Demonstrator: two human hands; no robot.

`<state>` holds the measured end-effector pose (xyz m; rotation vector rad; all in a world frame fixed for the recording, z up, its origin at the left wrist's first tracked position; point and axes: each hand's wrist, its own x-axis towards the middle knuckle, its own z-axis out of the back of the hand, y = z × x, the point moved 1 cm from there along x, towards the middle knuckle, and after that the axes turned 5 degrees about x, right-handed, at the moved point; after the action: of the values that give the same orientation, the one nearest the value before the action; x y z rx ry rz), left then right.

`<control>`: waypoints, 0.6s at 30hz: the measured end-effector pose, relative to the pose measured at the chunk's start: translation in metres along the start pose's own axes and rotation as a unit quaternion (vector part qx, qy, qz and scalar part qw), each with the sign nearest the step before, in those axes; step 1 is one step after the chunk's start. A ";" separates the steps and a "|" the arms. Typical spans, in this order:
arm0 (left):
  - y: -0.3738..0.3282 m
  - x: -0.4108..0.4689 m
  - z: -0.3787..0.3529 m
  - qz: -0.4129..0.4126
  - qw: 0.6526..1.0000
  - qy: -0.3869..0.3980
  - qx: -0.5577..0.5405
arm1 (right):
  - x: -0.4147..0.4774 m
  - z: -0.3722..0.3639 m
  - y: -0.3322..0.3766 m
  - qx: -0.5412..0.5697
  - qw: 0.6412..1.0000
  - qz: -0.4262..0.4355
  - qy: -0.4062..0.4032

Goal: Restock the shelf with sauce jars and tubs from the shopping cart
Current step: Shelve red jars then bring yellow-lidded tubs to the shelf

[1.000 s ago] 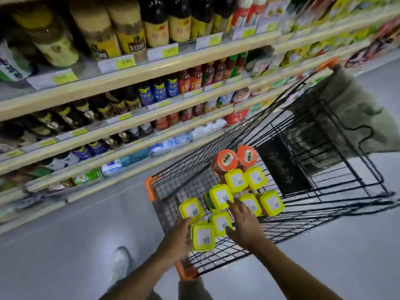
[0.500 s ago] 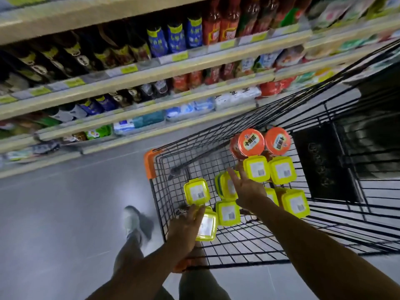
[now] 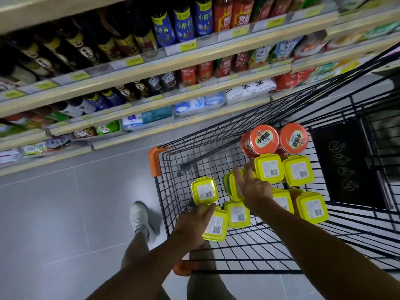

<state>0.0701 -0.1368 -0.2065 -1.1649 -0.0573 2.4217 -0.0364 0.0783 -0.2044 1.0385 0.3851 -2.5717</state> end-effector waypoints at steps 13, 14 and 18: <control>0.014 -0.040 0.069 0.044 0.977 -0.107 -0.181 | -0.047 0.060 -0.018 0.165 0.986 -0.014 -0.029; 0.017 -0.044 0.075 0.042 0.971 -0.120 -0.204 | -0.054 0.068 -0.021 0.172 0.984 -0.015 -0.042; 0.030 -0.066 0.099 0.053 0.938 -0.175 -0.293 | -0.079 0.100 -0.032 0.244 0.966 -0.009 -0.083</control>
<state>0.0202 -0.1760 -0.1010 -0.9511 -0.9020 2.7730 -0.0576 0.0871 -0.0748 0.9529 -0.3012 -2.8120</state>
